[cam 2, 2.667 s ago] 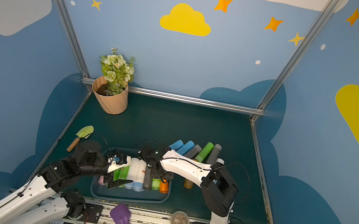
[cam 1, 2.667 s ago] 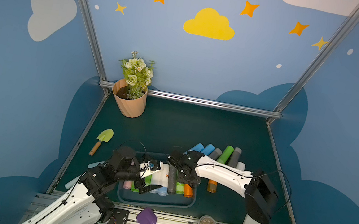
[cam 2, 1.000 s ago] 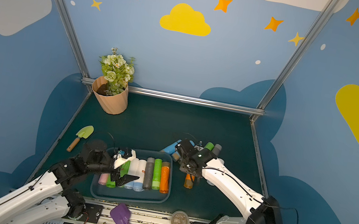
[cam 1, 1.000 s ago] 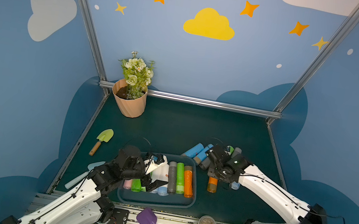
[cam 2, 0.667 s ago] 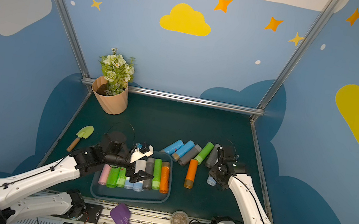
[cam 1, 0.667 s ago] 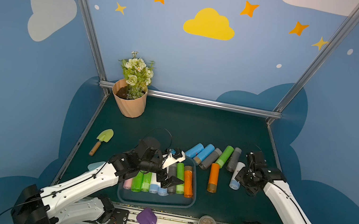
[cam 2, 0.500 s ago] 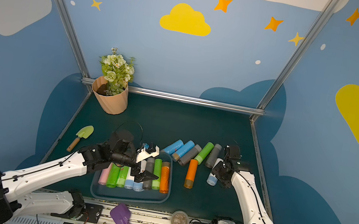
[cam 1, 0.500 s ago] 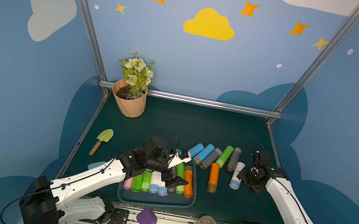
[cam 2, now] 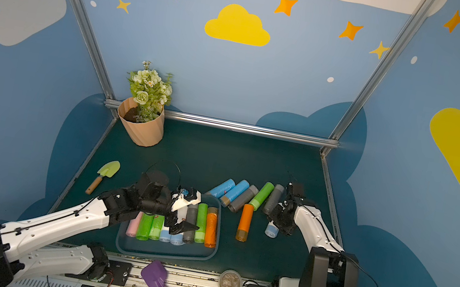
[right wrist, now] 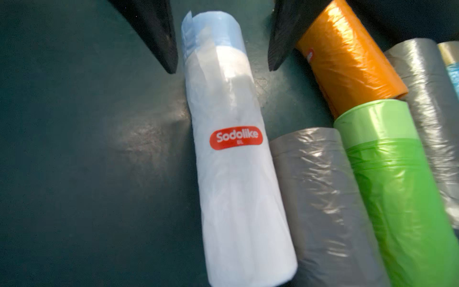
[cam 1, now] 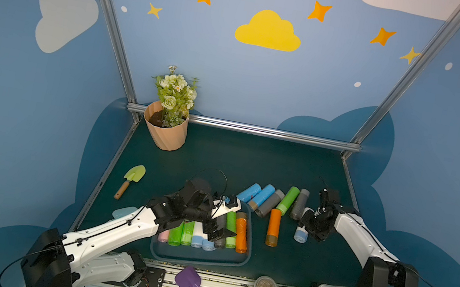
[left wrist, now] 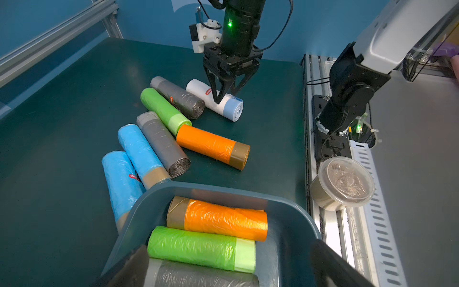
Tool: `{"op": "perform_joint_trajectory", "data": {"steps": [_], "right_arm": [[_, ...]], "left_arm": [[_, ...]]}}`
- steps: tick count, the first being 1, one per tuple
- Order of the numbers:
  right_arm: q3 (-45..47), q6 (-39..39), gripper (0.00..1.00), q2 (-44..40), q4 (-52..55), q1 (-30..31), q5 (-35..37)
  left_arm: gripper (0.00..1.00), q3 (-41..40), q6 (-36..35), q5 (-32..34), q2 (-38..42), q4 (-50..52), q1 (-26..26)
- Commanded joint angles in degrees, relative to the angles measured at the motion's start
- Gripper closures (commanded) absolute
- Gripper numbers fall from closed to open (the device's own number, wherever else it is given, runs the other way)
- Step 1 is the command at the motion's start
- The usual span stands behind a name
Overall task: Put the roll of trash bags into the storage box
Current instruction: Pick up the roll of trash bags from the center of the board.
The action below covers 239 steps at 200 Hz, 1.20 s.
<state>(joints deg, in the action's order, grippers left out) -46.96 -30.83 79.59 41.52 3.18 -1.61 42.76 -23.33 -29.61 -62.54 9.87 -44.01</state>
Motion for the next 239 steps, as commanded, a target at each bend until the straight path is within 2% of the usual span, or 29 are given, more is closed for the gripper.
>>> {"op": "perform_joint_trajectory", "data": {"steps": [1, 21, 82, 119, 174, 200, 239], "right_arm": [[-0.22, 1.55, 0.43, 1.50, -1.30, -0.72, 1.33], [-0.26, 2.62, 0.43, 3.86, -2.62, -1.32, 0.54], [-1.39, 4.56, 0.45, 8.43, -5.10, -1.52, -1.67], [-1.82, 4.56, 0.64, 8.99, -4.43, -1.53, -1.89], [-1.75, 4.73, 0.77, 2.92, -0.61, -0.80, -0.22], [-1.73, 5.15, 0.78, -3.31, 1.14, 1.56, 1.59], [-4.02, 5.78, 0.78, -11.14, 5.71, 5.47, 0.30]], "left_arm": [[0.00, 1.51, -2.05, -0.15, -1.44, 2.21, 0.11], [0.00, 3.02, -3.70, -0.68, -2.30, 5.56, 0.04], [0.00, 2.41, -4.17, -0.17, -1.51, 5.12, 0.06], [0.00, 2.33, -4.34, 0.25, -0.76, 5.42, 0.04], [0.00, 2.67, -4.41, -0.22, 0.74, 6.62, 0.06], [0.00, 2.95, -6.01, 0.61, 1.37, 10.30, 0.07], [0.00, 3.86, -11.45, 6.28, 3.12, 18.98, 0.83]]}}
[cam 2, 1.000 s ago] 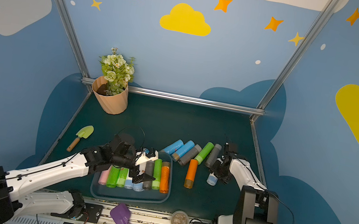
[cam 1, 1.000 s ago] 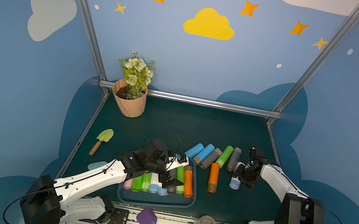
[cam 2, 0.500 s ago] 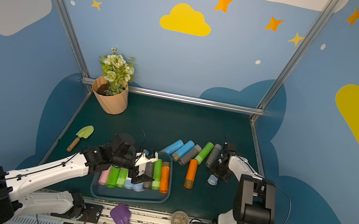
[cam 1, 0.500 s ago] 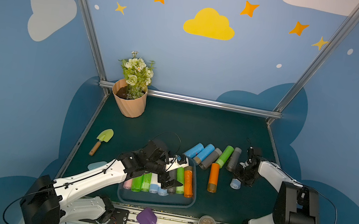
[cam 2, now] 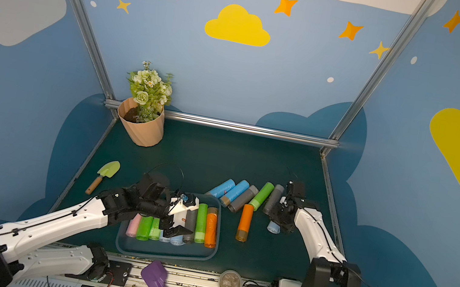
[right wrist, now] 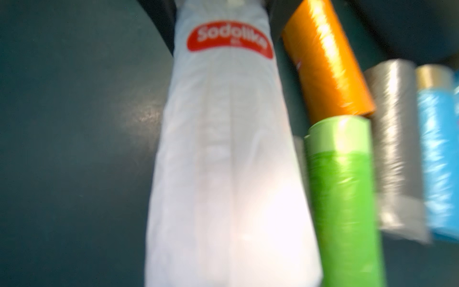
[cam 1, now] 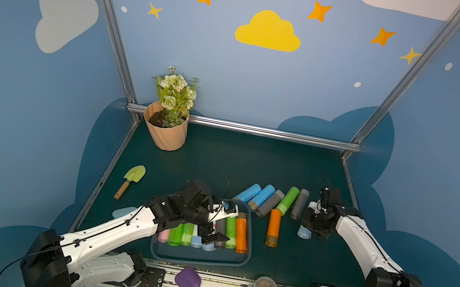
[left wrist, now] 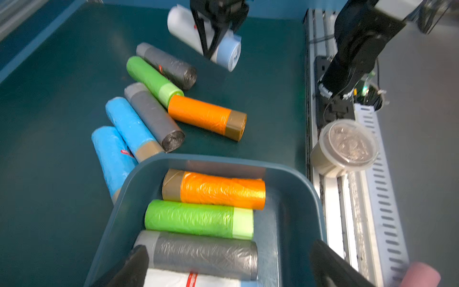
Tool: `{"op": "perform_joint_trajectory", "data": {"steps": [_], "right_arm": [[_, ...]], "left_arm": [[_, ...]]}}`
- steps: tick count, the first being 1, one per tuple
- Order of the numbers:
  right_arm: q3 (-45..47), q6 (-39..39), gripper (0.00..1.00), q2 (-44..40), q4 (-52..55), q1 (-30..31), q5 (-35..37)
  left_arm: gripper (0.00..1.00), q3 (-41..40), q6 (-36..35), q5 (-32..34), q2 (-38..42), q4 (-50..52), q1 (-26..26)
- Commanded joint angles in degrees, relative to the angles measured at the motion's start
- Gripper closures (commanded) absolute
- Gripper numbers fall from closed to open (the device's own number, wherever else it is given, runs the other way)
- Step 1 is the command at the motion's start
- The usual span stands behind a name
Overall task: Put the roll of trash bags into the storage box
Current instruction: Pick up the roll of trash bags from the center of the board, then place the roll of trash bags in the storage box.
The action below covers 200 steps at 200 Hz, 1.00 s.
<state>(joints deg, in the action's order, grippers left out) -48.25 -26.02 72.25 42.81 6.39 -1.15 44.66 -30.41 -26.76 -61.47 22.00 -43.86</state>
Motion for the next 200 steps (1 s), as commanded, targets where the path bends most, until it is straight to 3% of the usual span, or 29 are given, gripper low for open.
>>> {"op": "perform_joint_trajectory", "data": {"steps": [1, 44, 91, 124, 200], "right_arm": [[-2.77, 0.97, 0.78, -3.96, 4.49, 2.42, -0.21], [-5.87, -2.28, 0.78, -7.67, 7.35, 11.07, -0.44], [-9.55, -8.60, 0.78, -6.57, 7.68, 21.91, -0.18], [-10.96, -14.55, 0.78, -4.19, 4.56, 31.19, 1.42], [-16.14, -25.73, 0.77, 7.52, 2.76, 48.06, 6.64]], "left_arm": [[0.00, 1.94, -4.38, 3.54, 2.10, 6.93, 0.78], [0.00, 1.09, -5.70, 1.56, 6.51, 8.44, 5.58], [0.00, 0.50, -7.71, -1.43, 8.00, 14.47, 11.81], [0.00, -0.03, -7.77, -5.96, 8.57, 13.20, 16.43], [0.00, -0.24, -8.96, -7.76, 8.91, 14.77, 17.05]]}}
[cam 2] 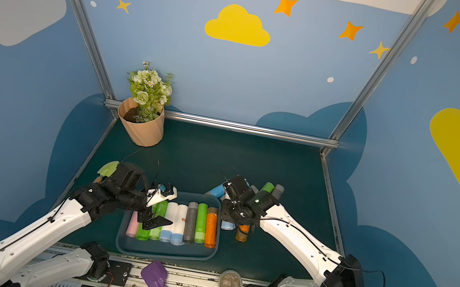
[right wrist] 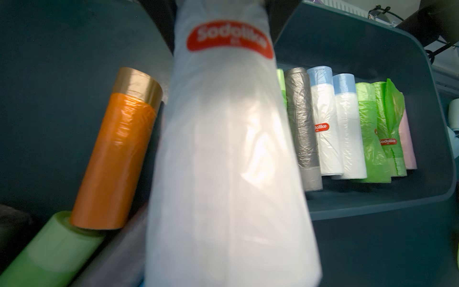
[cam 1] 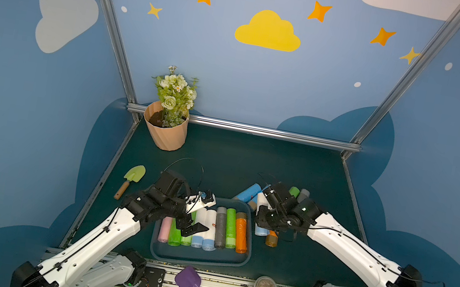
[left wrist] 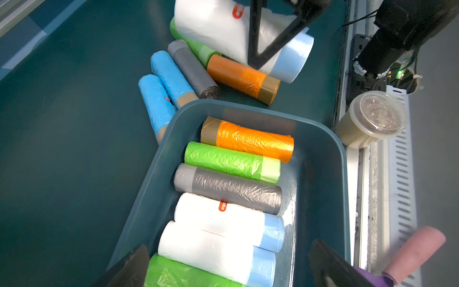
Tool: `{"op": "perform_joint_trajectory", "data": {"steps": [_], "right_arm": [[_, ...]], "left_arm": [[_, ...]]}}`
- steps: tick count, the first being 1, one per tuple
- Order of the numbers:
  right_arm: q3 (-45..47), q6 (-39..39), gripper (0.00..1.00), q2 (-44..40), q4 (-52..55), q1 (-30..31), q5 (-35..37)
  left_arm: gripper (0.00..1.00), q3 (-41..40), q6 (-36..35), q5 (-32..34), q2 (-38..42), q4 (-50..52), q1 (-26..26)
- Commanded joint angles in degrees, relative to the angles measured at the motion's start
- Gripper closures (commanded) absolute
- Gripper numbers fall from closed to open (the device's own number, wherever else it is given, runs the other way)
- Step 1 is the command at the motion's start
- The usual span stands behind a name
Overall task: Put the roll of trash bags into the storage box
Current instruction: Place the roll of trash bags in the storage box.
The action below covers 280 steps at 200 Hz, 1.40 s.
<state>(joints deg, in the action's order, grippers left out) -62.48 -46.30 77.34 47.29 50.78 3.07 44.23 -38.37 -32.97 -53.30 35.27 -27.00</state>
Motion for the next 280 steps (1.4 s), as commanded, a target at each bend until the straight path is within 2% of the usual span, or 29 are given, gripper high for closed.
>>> {"op": "perform_joint_trajectory", "data": {"steps": [1, 35, 83, 185, 280], "right_arm": [[-1.88, -5.54, 0.78, 2.58, -1.74, 3.86, 2.44], [-2.73, -7.81, 0.78, 6.34, -3.22, 7.92, 2.52], [-3.08, -9.13, 0.78, 10.40, -5.78, 10.26, 0.85], [-4.57, -9.59, 0.77, 16.17, -6.73, 10.63, -1.76], [-3.43, -10.02, 0.76, 16.87, -5.63, 10.48, -1.94]], "left_arm": [[0.00, 0.18, -1.01, -1.56, 0.74, 1.49, 0.20], [0.00, 0.24, -0.97, -1.79, 0.73, 1.46, 0.20], [0.00, 0.27, -0.77, -2.62, 0.48, 1.56, 0.20], [0.00, 0.15, -0.41, -3.59, 0.04, 1.38, 0.20], [0.00, 0.03, -0.34, -3.81, -0.34, 1.31, 0.04]]}}
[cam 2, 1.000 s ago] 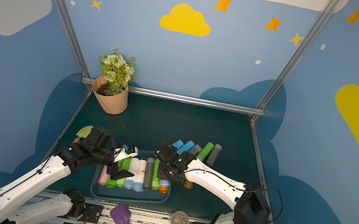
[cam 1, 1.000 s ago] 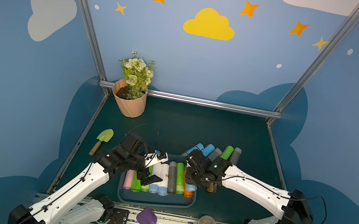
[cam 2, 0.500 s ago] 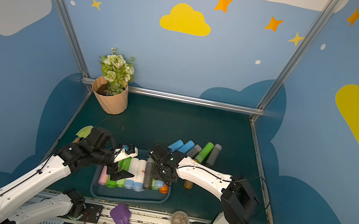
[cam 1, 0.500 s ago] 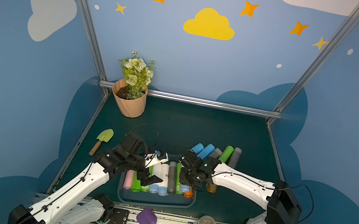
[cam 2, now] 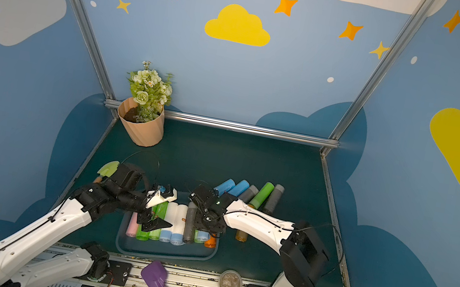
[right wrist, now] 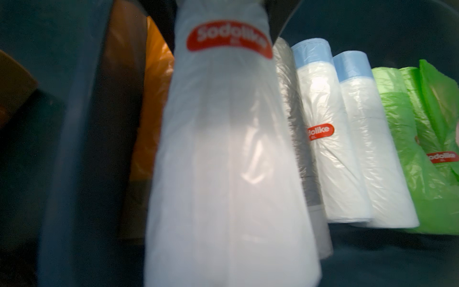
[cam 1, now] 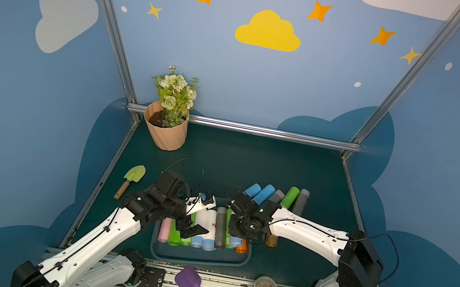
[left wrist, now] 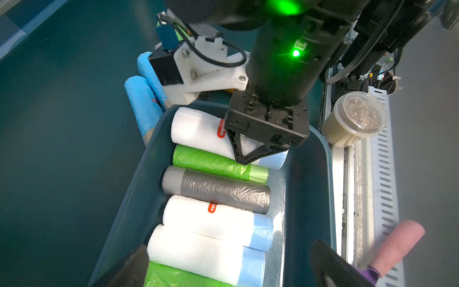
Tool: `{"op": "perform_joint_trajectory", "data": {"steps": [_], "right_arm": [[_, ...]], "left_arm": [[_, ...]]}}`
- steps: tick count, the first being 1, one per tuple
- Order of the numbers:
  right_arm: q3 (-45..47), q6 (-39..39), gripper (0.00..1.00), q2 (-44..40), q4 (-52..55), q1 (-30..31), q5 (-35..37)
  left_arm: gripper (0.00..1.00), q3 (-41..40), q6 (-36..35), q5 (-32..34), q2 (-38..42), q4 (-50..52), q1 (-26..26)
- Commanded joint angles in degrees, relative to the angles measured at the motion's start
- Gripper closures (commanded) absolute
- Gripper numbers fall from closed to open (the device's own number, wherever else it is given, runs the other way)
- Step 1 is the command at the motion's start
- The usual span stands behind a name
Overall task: Put the roll of trash bags into the storage box
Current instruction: Place the roll of trash bags in the storage box.
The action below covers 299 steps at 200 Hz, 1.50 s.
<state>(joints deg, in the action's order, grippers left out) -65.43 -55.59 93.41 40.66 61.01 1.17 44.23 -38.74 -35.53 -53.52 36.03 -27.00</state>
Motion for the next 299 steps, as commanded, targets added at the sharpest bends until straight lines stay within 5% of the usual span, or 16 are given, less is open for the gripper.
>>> {"op": "perform_joint_trajectory", "data": {"steps": [1, 165, 299], "right_arm": [[-0.49, -0.74, 0.76, 0.81, 1.00, 0.25, -0.03], [0.21, 0.40, 0.71, 1.81, 2.84, -0.37, 0.95], [-0.21, 0.73, 0.55, 2.40, 3.19, -0.56, 0.85]], "left_arm": [[0.00, 0.01, 0.05, -1.32, -0.15, 0.54, 0.08], [0.00, -0.09, 0.14, -1.18, -0.23, 0.49, 0.02], [0.00, -0.10, 0.17, -1.03, -0.05, 0.53, 0.02]]}}
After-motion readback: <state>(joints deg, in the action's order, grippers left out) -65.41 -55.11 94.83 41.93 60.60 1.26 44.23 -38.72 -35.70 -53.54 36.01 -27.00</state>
